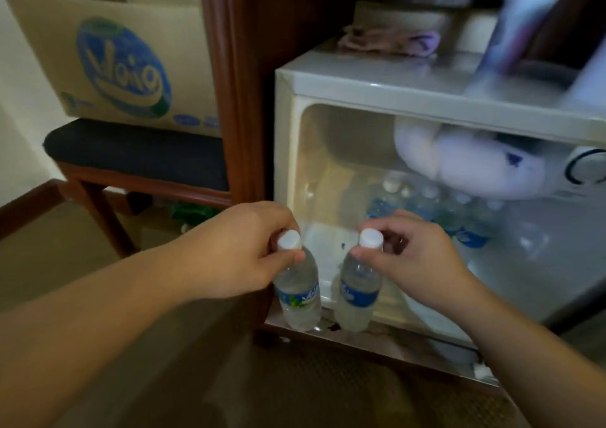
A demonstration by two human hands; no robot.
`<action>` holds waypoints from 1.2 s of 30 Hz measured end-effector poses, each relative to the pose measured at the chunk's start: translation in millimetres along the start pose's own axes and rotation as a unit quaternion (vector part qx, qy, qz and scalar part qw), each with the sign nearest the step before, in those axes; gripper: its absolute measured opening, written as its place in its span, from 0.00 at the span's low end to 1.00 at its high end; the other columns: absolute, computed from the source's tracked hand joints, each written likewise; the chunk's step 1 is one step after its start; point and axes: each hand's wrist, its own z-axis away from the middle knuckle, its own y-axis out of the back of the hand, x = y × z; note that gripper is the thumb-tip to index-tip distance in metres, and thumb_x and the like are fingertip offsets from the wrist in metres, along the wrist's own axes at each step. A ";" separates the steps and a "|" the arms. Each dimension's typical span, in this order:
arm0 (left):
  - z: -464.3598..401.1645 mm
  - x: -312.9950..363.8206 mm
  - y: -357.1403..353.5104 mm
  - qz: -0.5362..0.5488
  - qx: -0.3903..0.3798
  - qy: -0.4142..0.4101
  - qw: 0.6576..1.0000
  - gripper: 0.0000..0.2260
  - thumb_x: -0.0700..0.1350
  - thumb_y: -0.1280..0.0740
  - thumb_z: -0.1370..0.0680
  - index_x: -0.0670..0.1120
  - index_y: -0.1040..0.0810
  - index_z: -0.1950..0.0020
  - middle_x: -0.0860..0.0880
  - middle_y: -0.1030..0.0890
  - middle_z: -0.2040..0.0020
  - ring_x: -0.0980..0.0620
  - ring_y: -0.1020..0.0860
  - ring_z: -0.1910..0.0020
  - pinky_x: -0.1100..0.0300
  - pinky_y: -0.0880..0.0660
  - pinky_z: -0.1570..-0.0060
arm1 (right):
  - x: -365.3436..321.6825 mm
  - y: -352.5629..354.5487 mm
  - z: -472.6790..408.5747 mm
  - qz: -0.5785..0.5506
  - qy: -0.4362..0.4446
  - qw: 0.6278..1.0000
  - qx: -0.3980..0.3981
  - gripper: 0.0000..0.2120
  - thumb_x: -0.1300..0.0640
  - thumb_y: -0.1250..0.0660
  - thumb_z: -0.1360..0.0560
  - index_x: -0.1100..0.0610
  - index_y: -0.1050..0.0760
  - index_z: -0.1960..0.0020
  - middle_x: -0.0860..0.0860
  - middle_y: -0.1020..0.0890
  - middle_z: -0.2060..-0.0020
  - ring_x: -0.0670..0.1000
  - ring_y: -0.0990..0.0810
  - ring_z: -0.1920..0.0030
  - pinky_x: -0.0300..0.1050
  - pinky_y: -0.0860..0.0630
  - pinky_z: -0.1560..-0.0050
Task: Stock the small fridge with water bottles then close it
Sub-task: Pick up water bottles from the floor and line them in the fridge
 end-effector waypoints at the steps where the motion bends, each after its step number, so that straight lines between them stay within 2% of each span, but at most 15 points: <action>1: -6.9 5.0 -2.4 0.002 -0.001 -0.006 1.000 0.07 0.60 0.32 0.22 0.59 0.23 0.51 0.58 0.23 0.57 0.59 0.23 0.58 0.58 0.23 0.58 | 4.4 5.1 -6.6 0.003 0.004 1.000 0.025 0.11 0.51 0.18 0.31 0.47 0.14 0.50 0.47 0.21 0.60 0.46 0.24 0.63 0.35 0.28 0.60; 6: -31.7 15.8 -25.6 -0.021 0.006 -0.001 1.000 0.06 0.59 0.33 0.21 0.58 0.24 0.50 0.58 0.24 0.57 0.58 0.24 0.58 0.53 0.23 0.54 | 30.8 -3.1 -42.5 0.091 0.063 0.991 0.071 0.14 0.53 0.20 0.29 0.52 0.16 0.44 0.42 0.25 0.58 0.43 0.26 0.61 0.32 0.32 0.56; 8: -36.4 16.9 -35.4 -0.021 0.023 0.006 0.999 0.05 0.57 0.32 0.21 0.58 0.24 0.48 0.58 0.25 0.55 0.58 0.24 0.56 0.54 0.22 0.53 | 36.3 -11.7 -59.9 0.141 0.095 0.983 0.063 0.15 0.53 0.22 0.26 0.54 0.17 0.41 0.45 0.25 0.55 0.45 0.25 0.56 0.38 0.30 0.52; 10: -39.7 16.5 -43.5 -0.011 0.038 0.018 0.999 0.05 0.55 0.31 0.21 0.57 0.23 0.46 0.58 0.25 0.54 0.58 0.24 0.55 0.56 0.23 0.52 | 38.8 -18.4 -77.2 0.192 0.112 0.973 0.055 0.15 0.51 0.25 0.24 0.54 0.18 0.39 0.49 0.23 0.52 0.53 0.22 0.48 0.45 0.27 0.48; 13: -46.5 10.8 -52.2 -0.009 0.070 0.030 0.997 0.05 0.54 0.31 0.21 0.55 0.23 0.48 0.57 0.26 0.56 0.58 0.25 0.58 0.57 0.26 0.56 | 40.9 -25.6 -101.2 0.256 0.121 0.958 0.042 0.14 0.50 0.28 0.22 0.55 0.19 0.40 0.54 0.21 0.49 0.58 0.24 0.42 0.52 0.25 0.45; 16: -53.1 5.6 -58.4 -0.022 0.090 0.047 0.995 0.05 0.53 0.31 0.20 0.55 0.25 0.49 0.57 0.29 0.56 0.57 0.26 0.59 0.60 0.31 0.58 | 45.0 -34.2 -117.8 0.335 0.144 0.931 0.017 0.15 0.49 0.29 0.22 0.54 0.20 0.38 0.55 0.20 0.45 0.60 0.26 0.38 0.53 0.29 0.39; 19: -58.5 5.3 -61.5 -0.014 0.094 0.052 0.994 0.07 0.51 0.31 0.19 0.51 0.22 0.44 0.56 0.29 0.54 0.55 0.26 0.58 0.59 0.28 0.57 | 50.1 -38.1 -130.6 0.395 0.145 0.907 -0.006 0.16 0.48 0.31 0.21 0.52 0.21 0.36 0.53 0.21 0.41 0.58 0.29 0.34 0.54 0.35 0.35; 23: -61.5 7.2 -60.8 -0.014 0.086 0.049 0.995 0.07 0.51 0.32 0.19 0.50 0.22 0.43 0.54 0.28 0.52 0.55 0.24 0.58 0.54 0.23 0.54 | 51.4 -28.8 -147.6 0.433 0.132 0.892 -0.021 0.17 0.48 0.33 0.20 0.54 0.22 0.35 0.55 0.20 0.39 0.59 0.28 0.33 0.54 0.35 0.33; 26: -63.2 11.9 -60.9 -0.019 0.083 0.047 0.995 0.07 0.51 0.33 0.18 0.50 0.23 0.44 0.53 0.28 0.51 0.54 0.24 0.57 0.55 0.23 0.53 | 56.2 -21.0 -153.8 0.451 0.118 0.885 -0.026 0.18 0.48 0.34 0.20 0.57 0.23 0.35 0.56 0.21 0.38 0.60 0.29 0.33 0.53 0.34 0.33; 31: -72.2 15.5 -64.3 -0.036 0.089 0.049 0.994 0.05 0.50 0.33 0.18 0.49 0.24 0.46 0.54 0.30 0.53 0.54 0.27 0.57 0.60 0.31 0.57 | 63.7 -18.3 -162.5 0.424 0.072 0.902 -0.029 0.16 0.49 0.35 0.18 0.56 0.24 0.35 0.55 0.22 0.38 0.59 0.28 0.35 0.54 0.28 0.38; 34: -80.7 15.8 -71.7 -0.044 0.090 0.052 0.994 0.06 0.48 0.33 0.18 0.48 0.24 0.44 0.51 0.27 0.49 0.51 0.26 0.52 0.57 0.27 0.53 | 65.5 -22.6 -167.0 0.409 0.053 0.911 -0.020 0.17 0.48 0.36 0.18 0.54 0.25 0.33 0.54 0.22 0.36 0.58 0.29 0.33 0.55 0.31 0.37; 36: -87.5 16.9 -78.4 -0.056 0.089 0.061 0.993 0.06 0.46 0.33 0.19 0.46 0.24 0.43 0.49 0.27 0.48 0.50 0.25 0.52 0.56 0.28 0.53 | 67.0 -26.6 -167.3 0.402 0.046 0.914 -0.009 0.18 0.47 0.36 0.18 0.53 0.25 0.31 0.53 0.23 0.35 0.58 0.30 0.31 0.55 0.33 0.35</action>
